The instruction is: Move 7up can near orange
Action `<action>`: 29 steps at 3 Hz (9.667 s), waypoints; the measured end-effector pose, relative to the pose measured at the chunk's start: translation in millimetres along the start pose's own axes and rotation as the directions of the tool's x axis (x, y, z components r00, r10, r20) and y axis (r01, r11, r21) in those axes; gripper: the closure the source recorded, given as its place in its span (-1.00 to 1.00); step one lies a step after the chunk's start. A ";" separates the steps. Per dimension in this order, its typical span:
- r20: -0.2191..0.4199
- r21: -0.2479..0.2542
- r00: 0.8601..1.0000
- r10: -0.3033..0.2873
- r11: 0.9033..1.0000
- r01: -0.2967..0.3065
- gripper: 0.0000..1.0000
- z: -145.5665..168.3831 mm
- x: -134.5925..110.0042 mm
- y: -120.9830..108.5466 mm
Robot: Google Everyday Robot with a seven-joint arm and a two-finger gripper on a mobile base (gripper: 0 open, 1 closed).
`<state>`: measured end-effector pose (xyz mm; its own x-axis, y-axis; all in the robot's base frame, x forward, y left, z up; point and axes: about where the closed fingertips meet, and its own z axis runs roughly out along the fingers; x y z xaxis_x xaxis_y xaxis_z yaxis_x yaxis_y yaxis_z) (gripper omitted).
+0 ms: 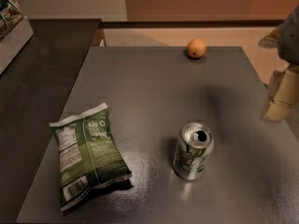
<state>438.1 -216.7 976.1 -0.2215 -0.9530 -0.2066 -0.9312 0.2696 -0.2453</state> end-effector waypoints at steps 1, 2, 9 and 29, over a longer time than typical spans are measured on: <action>0.000 0.000 1.000 0.000 1.000 0.000 -1.00 0.0 0.0 0.0; 0.000 0.000 1.000 0.000 1.000 0.000 -1.00 0.0 0.0 0.0; 0.542 -0.249 0.837 -0.075 0.937 0.245 -1.00 53.0 -80.4 128.3; 0.509 -0.148 0.698 0.503 0.850 -0.505 -0.76 140.7 -64.4 -233.0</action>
Offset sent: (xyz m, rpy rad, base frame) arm -0.0211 0.0107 -0.0146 0.0681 0.0389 0.0937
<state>710.1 -198.6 913.3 -0.4759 -0.4597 -0.7498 -0.7228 0.6902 0.0356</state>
